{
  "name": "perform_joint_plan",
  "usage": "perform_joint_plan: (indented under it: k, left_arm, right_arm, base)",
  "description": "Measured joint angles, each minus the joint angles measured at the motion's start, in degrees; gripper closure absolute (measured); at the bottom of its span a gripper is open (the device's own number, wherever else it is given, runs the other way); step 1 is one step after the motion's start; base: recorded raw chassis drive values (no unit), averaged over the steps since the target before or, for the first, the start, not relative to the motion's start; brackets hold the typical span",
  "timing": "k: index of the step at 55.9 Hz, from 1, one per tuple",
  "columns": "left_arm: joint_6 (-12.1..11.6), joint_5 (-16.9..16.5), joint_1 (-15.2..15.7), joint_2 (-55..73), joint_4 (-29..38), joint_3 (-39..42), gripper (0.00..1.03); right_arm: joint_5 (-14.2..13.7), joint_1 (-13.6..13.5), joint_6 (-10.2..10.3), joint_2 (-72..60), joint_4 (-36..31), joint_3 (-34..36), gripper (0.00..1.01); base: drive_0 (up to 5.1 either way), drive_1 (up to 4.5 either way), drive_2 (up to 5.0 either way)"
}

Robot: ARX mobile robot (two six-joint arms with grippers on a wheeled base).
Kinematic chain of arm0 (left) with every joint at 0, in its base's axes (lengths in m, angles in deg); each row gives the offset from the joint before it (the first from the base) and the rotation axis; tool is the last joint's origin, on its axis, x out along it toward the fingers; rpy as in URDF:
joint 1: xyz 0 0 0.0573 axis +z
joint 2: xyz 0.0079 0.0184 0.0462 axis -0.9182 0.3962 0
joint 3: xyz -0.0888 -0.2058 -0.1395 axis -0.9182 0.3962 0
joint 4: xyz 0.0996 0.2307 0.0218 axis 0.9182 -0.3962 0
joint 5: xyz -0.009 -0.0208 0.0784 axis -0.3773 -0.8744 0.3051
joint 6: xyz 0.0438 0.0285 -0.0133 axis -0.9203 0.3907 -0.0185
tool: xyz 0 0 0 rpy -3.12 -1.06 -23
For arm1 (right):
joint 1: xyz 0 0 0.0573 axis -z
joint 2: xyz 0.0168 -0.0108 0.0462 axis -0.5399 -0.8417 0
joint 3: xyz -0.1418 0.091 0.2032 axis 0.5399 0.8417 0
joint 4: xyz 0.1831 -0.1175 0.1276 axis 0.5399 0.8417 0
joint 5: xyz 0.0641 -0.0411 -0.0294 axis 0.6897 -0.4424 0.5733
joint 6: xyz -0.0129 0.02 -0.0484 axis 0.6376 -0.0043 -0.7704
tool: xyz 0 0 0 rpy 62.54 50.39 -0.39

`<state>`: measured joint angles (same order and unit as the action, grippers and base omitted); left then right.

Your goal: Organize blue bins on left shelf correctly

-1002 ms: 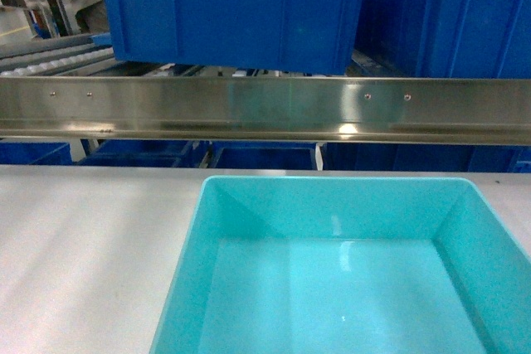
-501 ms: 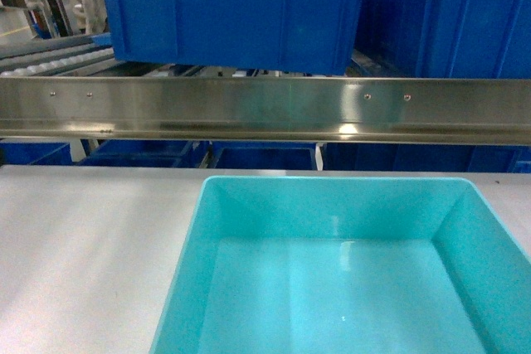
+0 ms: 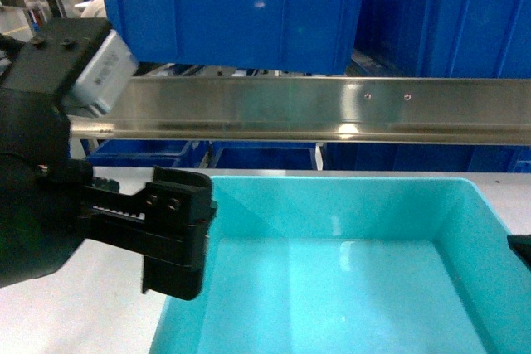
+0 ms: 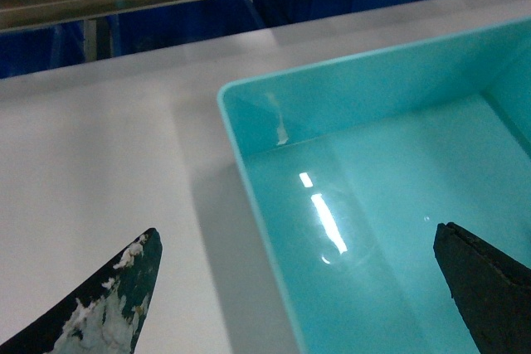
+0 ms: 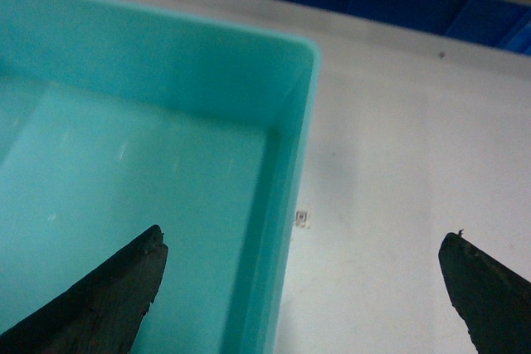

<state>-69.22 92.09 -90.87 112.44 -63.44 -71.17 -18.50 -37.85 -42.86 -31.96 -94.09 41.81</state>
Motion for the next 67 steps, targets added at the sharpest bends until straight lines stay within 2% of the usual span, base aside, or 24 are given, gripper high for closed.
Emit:
perform_joint_plan:
  k: [8,14,17,29,32,38,43,52,56,67]
  left_arm:
    - [1.6,4.8,-3.0,3.6,-3.1,-1.9,0.05]
    - [3.2,5.9,-3.8,4.9,-5.0,-2.0,0.05]
    - [4.9,7.4,-4.1,6.2,-5.3,-2.1,0.05]
    - [9.3,7.2,-4.7,9.6,-6.0,-2.3,0.05]
    - [11.5,7.3,-4.9,11.0,-6.3,-2.4,0.05]
    - [14.1,6.9,-5.2,13.3,-6.4,-3.0,0.05]
    - [15.0,8.0,-5.4,14.4,-6.5,-3.5,0.05]
    - [18.0,8.7,-5.7,16.7,-8.0,-4.0,0.05]
    - [19.6,8.4,-6.1,16.8,-9.9,-4.2,0.05]
    - [21.7,7.6,-6.8,17.2,-10.7,-4.7,0.05]
  right_arm:
    - [2.6,0.8,-1.0,-2.3,2.7,-0.2,0.03]
    - [3.1,1.6,-1.6,-3.3,3.0,-0.2,0.03]
    - [3.7,2.3,-2.3,-4.0,3.0,0.0,0.03]
    - [4.0,3.1,-3.9,-6.4,2.5,0.4,0.03]
    - [4.2,3.1,-4.3,-7.5,2.6,0.4,0.03]
    - [4.1,3.1,-5.6,-9.3,1.9,0.4,0.03]
    - [4.0,3.1,-5.9,-9.9,1.8,0.4,0.03]
    - [3.7,3.0,-6.5,-11.0,1.3,0.3,0.03]
    - [3.4,3.0,-6.7,-11.3,0.9,0.3,0.03]
    - [3.0,2.9,-6.9,-12.1,-0.2,0.3,0.03]
  base:
    - [0.0,0.0,0.0]
    - [0.0,0.0,0.0]
    - [0.0,0.0,0.0]
    - [0.0,0.0,0.0]
    - [0.0,0.0,0.0]
    - [0.0,0.0,0.0]
    - [0.0,0.0,0.0]
    - [0.0,0.0,0.0]
    - [0.0,0.0,0.0]
    - [0.0,0.0,0.0]
